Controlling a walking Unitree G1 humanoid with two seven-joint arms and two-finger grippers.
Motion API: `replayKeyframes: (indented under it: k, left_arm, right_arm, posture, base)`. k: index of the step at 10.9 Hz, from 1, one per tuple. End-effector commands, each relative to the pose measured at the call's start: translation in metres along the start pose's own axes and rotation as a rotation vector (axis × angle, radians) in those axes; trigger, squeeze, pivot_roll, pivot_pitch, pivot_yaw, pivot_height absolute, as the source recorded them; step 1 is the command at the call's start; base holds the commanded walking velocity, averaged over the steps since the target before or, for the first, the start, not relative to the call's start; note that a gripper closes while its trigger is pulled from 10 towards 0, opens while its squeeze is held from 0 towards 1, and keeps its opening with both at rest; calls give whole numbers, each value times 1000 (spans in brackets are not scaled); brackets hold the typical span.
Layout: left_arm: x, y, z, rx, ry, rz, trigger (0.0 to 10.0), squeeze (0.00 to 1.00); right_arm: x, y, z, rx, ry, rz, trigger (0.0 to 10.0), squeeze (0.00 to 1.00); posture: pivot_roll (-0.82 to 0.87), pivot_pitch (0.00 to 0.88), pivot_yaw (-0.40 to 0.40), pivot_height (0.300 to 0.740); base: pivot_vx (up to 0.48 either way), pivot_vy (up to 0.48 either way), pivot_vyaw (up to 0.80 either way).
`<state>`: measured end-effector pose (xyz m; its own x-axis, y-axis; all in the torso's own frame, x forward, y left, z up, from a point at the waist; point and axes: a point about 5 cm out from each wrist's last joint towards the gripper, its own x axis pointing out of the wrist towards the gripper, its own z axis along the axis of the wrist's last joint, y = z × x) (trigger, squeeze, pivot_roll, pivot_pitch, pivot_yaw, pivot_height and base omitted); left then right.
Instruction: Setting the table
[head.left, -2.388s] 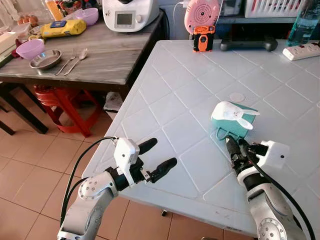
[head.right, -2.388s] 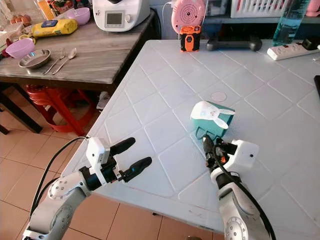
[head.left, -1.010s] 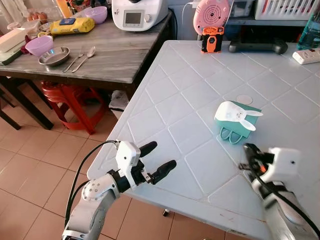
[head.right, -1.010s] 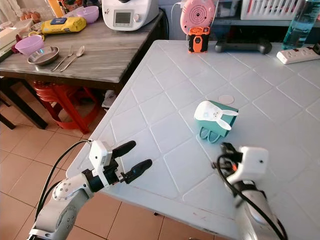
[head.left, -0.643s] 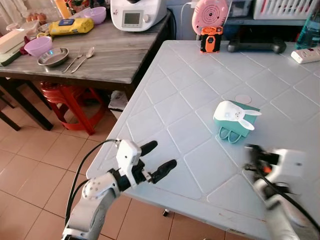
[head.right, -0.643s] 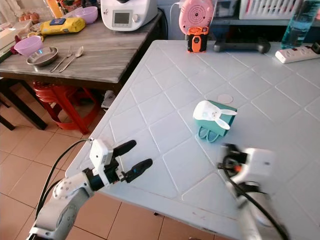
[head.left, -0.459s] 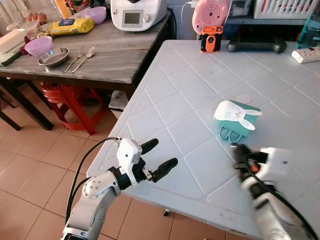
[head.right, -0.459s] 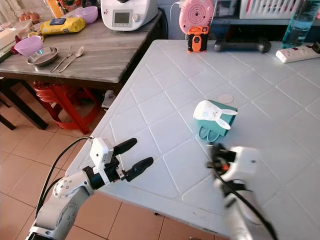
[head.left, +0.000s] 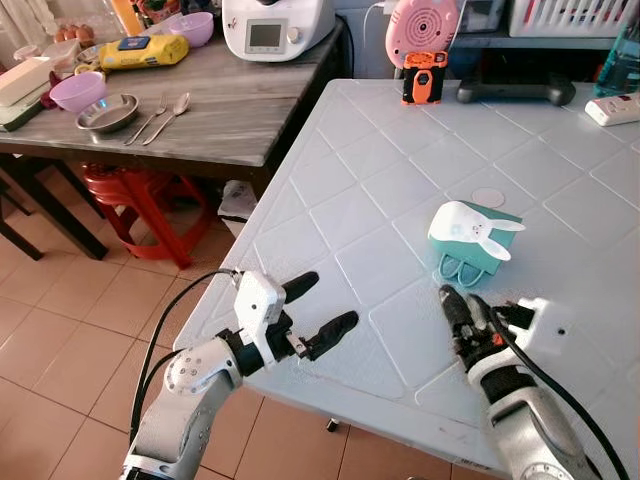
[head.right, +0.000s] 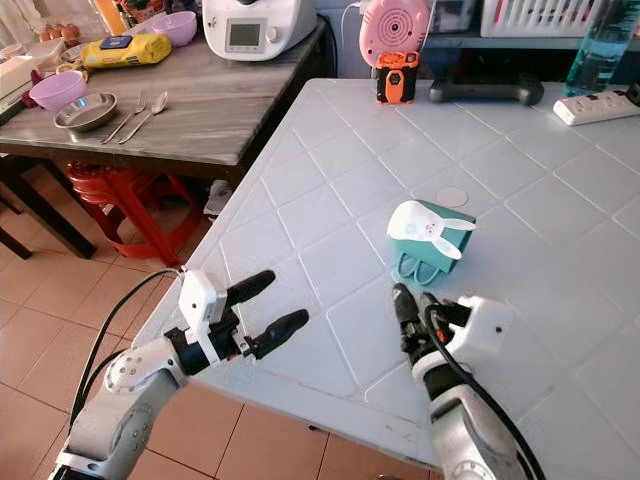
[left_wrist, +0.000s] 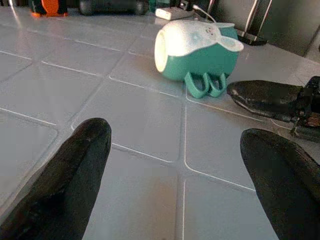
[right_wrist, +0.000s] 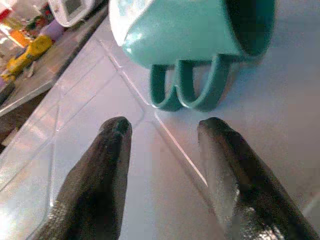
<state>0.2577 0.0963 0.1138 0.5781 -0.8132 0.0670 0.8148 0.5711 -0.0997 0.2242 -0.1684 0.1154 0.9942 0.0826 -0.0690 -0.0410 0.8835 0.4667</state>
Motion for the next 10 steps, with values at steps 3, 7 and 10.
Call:
replayKeyframes:
  k: [3, 7, 10]
  left_arm:
    - [-3, 1, 1, 8, 22, 12, 10000, 0]
    - [-2, 1, 1, 10, 26, 16, 10000, 0]
    - [-4, 0, -1, 6, 32, 26, 10000, 0]
  right_arm:
    - [-6, -12, 6, 2, -18, -82, 10000, 1000]
    - [13, -12, 16, -39, -29, -81, 10000, 1000]
    - [27, -4, 12, -39, 25, -13, 10000, 1000]
  posture:
    - [-175, 115, 151, 740]
    - [-165, 117, 151, 740]
    - [-153, 126, 144, 740]
  base:
    - [0, 0, 0]
    - [0, 0, 0]
    - [0, 0, 0]
